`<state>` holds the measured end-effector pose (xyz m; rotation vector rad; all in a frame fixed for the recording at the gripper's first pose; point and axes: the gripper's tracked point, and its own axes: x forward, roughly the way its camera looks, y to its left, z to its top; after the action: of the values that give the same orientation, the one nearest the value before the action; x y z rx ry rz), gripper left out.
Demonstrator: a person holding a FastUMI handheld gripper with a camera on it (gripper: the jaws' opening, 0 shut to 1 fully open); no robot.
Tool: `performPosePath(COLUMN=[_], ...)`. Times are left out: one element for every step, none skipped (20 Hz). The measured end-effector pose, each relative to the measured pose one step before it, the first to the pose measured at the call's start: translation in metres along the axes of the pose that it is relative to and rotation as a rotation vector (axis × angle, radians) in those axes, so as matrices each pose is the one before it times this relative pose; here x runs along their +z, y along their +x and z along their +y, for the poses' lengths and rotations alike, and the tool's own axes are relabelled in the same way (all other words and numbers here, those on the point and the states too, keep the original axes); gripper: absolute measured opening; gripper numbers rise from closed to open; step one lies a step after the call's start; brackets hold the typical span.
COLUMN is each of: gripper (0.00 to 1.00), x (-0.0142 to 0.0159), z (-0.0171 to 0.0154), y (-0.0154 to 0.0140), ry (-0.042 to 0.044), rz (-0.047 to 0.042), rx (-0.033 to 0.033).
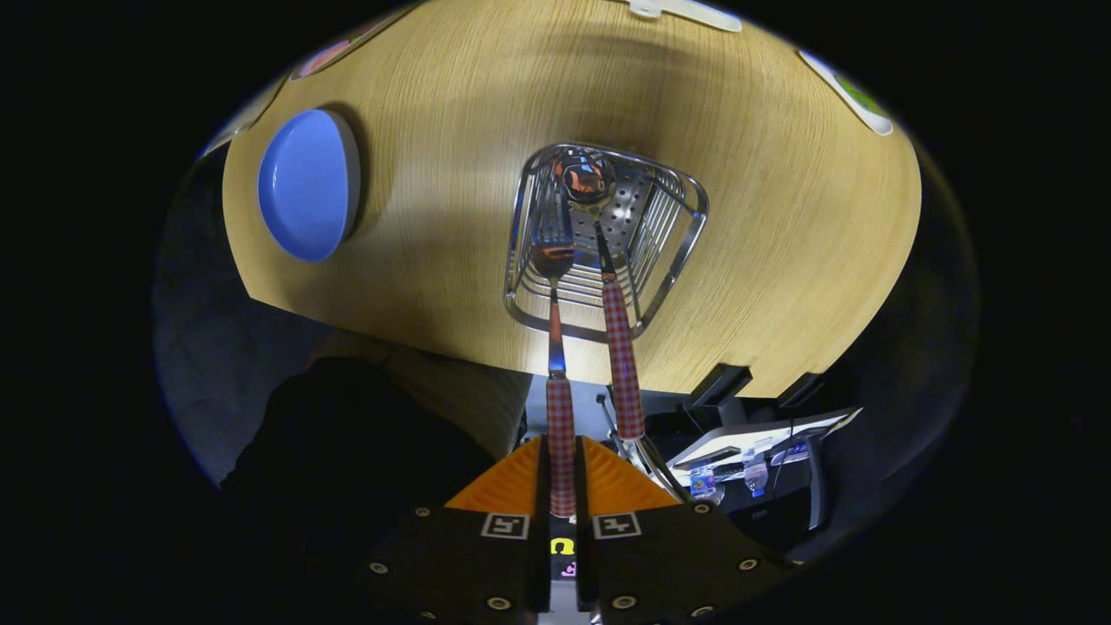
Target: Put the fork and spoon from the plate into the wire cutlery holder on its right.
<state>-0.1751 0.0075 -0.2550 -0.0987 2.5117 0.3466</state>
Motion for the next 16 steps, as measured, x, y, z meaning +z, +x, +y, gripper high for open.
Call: performPosePath(gripper=[0.14,0.14,0.16,0.18,0.22,0.23,0.24,0.24,0.25,0.25,0.27,0.29,0.34,0.37,0.44,0.49], x=[0.00467,0.00590,0.00429,0.00623,0.00458,0.00438,0.00195,0.00140,-0.00081,0.00102,0.00297,0.00018,0.00404,0.00283,0.00134,0.00082], z=[-0.00073,-0.00128,0.00051,-0.00245,-0.00323,-0.00389,-0.00287,-0.00033,0.00051,0.00109,0.00175,0.00388,0.00417,0.00416,0.00122,0.00160], y=[-0.00346,-0.00184,-0.00132,-0.00180,-0.00269,-0.00013,-0.00216,0.00006,-0.00180,-0.00275,-0.00114,-0.00247,-0.00338,-0.00399,-0.00320,-0.00403], ry=[-0.00076,0.00661,0.01226,0.01584,0.01575,0.01821,0.01017,0.00606,0.00709,0.00249,-0.00127,0.00134,0.00391,0.00208,0.00926,0.01374], rz=[-0.00443,-0.02168,-0.01370,-0.02769,-0.01792,-0.02222,-0.00860,-0.01665,-0.01329,-0.02692,-0.03347,-0.03441,-0.04224,-0.03877,-0.04210,-0.03645], rx=[-0.00119,0.00106,0.00831,0.00008,0.00017,-0.00595,0.00133,0.00802,0.00596,0.00907,0.00868,0.01288,0.01364,0.01704,0.01323,0.00816])
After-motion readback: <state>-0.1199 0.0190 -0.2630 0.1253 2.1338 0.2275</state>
